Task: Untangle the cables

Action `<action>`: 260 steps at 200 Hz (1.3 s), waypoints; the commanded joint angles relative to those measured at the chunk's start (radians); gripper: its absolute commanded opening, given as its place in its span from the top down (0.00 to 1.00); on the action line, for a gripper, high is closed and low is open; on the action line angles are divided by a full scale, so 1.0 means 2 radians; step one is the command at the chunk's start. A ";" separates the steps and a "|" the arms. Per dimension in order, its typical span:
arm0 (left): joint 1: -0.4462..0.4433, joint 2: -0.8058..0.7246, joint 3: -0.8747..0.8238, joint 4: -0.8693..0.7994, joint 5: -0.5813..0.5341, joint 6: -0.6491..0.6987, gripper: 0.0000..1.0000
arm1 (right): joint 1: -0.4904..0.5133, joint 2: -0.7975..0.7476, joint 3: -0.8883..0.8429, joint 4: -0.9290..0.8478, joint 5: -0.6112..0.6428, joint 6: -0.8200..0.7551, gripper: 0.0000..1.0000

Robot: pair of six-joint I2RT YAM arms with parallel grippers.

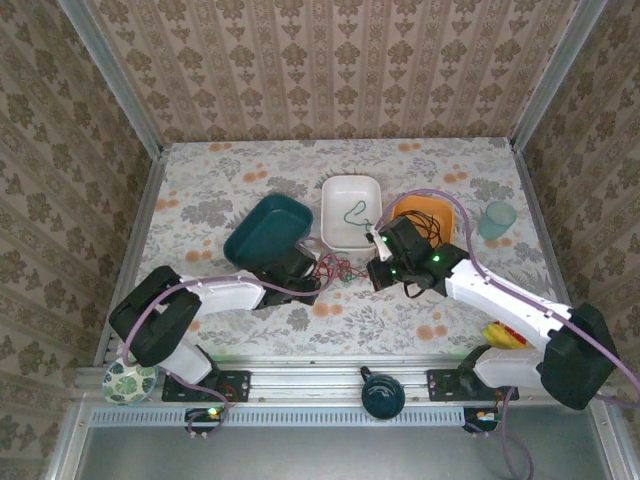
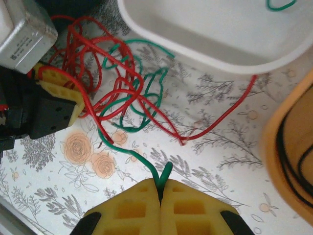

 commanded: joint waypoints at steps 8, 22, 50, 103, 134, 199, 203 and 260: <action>0.003 0.012 -0.008 0.002 0.008 -0.004 1.00 | -0.015 -0.031 0.025 -0.015 0.029 0.010 1.00; 0.003 0.015 -0.010 0.008 0.014 -0.005 1.00 | -0.021 -0.038 0.031 -0.029 0.035 0.007 1.00; 0.003 0.015 -0.013 0.013 0.019 -0.006 1.00 | -0.038 -0.053 0.040 -0.047 0.075 0.000 1.00; 0.003 0.015 -0.021 0.012 0.024 -0.006 1.00 | -0.091 -0.079 0.044 -0.069 0.161 0.011 1.00; 0.003 0.009 -0.028 0.010 0.020 -0.007 1.00 | -0.124 -0.086 0.043 -0.073 0.163 0.025 1.00; 0.000 -0.023 -0.041 0.022 0.041 0.004 1.00 | -0.116 -0.088 0.017 -0.020 -0.065 -0.002 1.00; 0.000 -0.026 -0.040 0.023 0.044 0.005 1.00 | -0.108 -0.087 0.015 -0.020 -0.076 -0.002 1.00; -0.007 -0.063 -0.009 0.016 0.076 0.031 1.00 | -0.043 -0.025 -0.009 0.024 -0.102 0.021 1.00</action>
